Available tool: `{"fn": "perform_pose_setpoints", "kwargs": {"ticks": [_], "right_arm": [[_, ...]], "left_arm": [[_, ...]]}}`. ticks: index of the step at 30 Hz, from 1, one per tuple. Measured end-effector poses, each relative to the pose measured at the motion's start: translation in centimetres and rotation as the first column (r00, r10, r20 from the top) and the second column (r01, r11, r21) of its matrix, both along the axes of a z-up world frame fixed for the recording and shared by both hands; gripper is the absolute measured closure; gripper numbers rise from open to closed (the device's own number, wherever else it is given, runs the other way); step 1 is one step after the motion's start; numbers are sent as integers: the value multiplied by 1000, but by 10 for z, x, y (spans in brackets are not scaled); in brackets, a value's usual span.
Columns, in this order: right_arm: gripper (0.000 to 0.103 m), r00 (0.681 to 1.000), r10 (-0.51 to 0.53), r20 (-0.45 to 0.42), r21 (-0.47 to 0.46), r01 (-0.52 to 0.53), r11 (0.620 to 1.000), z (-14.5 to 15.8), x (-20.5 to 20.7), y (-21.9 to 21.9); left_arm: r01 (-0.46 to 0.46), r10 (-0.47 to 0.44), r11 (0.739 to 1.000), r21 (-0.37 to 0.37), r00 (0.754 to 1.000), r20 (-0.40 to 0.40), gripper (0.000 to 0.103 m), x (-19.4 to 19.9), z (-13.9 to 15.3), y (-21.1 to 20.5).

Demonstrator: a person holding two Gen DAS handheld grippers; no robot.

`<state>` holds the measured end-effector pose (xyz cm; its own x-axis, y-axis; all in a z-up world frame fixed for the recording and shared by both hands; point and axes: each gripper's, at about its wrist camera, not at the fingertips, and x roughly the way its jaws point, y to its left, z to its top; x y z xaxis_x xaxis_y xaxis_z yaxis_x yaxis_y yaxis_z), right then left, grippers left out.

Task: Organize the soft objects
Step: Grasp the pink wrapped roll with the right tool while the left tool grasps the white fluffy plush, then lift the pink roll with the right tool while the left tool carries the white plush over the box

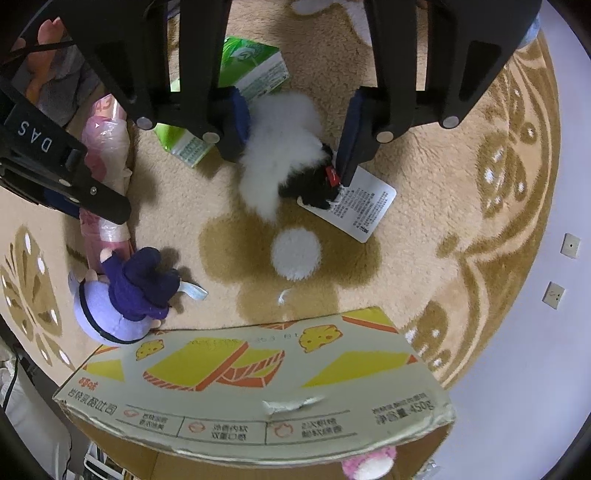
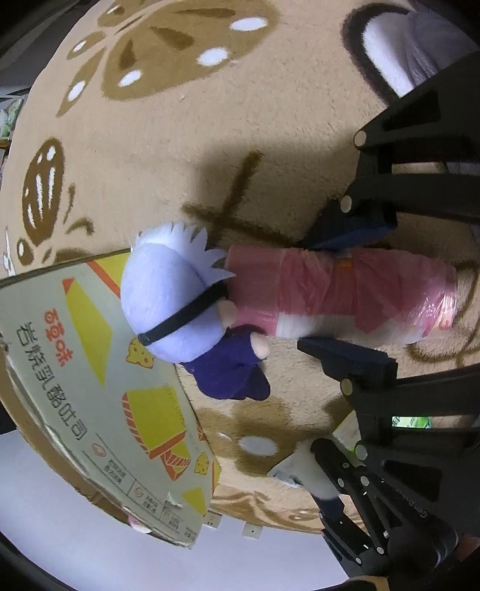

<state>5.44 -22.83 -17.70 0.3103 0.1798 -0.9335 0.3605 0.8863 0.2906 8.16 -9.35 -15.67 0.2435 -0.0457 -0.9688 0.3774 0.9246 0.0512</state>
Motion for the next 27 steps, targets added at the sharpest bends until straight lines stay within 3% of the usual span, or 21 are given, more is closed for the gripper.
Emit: {"fn": "perform_pose_setpoints", "kwargs": {"ticks": [8, 19, 27], "right_arm": [[56, 999, -7, 48, 16, 6, 1000, 10, -7, -3], [56, 995, -33, 94, 7, 32, 999, 32, -27, -25], [56, 985, -52, 164, -13, 55, 998, 54, -38, -36]], "left_arm": [[-8, 10, 999, -47, 998, 60, 73, -9, 24, 11], [-18, 31, 993, -114, 993, 116, 73, -16, 50, 15], [-9, 45, 987, -157, 973, 226, 73, -20, 72, 24]]}}
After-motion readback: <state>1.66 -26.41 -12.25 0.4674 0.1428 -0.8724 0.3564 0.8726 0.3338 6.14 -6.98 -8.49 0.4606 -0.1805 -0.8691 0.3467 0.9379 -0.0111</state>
